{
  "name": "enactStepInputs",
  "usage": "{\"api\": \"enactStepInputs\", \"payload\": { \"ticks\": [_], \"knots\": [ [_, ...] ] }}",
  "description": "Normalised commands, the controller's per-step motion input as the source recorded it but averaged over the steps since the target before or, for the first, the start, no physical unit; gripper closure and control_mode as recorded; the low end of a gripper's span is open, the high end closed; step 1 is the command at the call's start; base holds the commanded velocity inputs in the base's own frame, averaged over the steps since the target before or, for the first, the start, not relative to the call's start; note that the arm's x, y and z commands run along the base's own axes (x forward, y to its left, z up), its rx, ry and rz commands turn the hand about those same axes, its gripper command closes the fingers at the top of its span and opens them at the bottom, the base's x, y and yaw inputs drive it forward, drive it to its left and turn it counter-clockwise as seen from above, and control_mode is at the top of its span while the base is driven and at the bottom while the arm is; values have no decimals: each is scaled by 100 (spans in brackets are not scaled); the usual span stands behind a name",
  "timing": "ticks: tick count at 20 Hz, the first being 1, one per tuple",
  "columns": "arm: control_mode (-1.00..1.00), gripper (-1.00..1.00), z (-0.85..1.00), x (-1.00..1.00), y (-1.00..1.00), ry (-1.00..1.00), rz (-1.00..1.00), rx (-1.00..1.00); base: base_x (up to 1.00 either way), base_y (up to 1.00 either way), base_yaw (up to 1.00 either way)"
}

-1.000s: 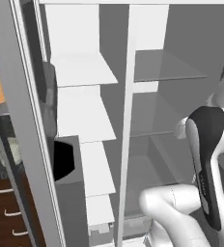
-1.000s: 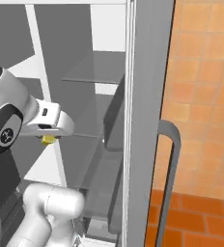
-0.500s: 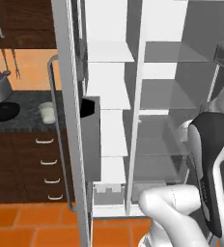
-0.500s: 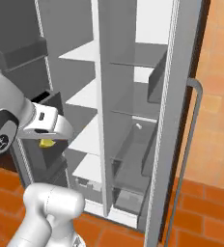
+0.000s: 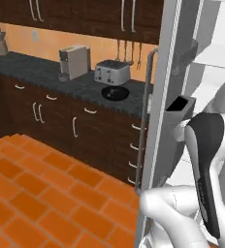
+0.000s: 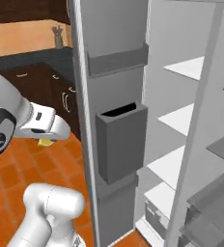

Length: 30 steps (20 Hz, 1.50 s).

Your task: Grab a lemon wedge from the fridge and one ice cube from the ice bowl, and put them in the glass of lemonade.

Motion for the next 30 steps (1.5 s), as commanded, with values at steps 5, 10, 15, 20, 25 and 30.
{"api": "enactStepInputs", "payload": {
  "ticks": [5,10,15,20,25,30],
  "knots": [
    [100,100,0,0,0,0,0,0,-6,44,90],
    [100,100,0,0,0,0,0,0,49,39,69],
    [100,100,0,0,0,0,0,0,100,-1,32],
    [100,100,0,0,0,0,0,0,100,-7,3],
    [100,100,0,0,0,0,0,0,100,-2,-6],
    [100,100,0,0,0,0,0,0,98,-1,-52]
  ]
}}
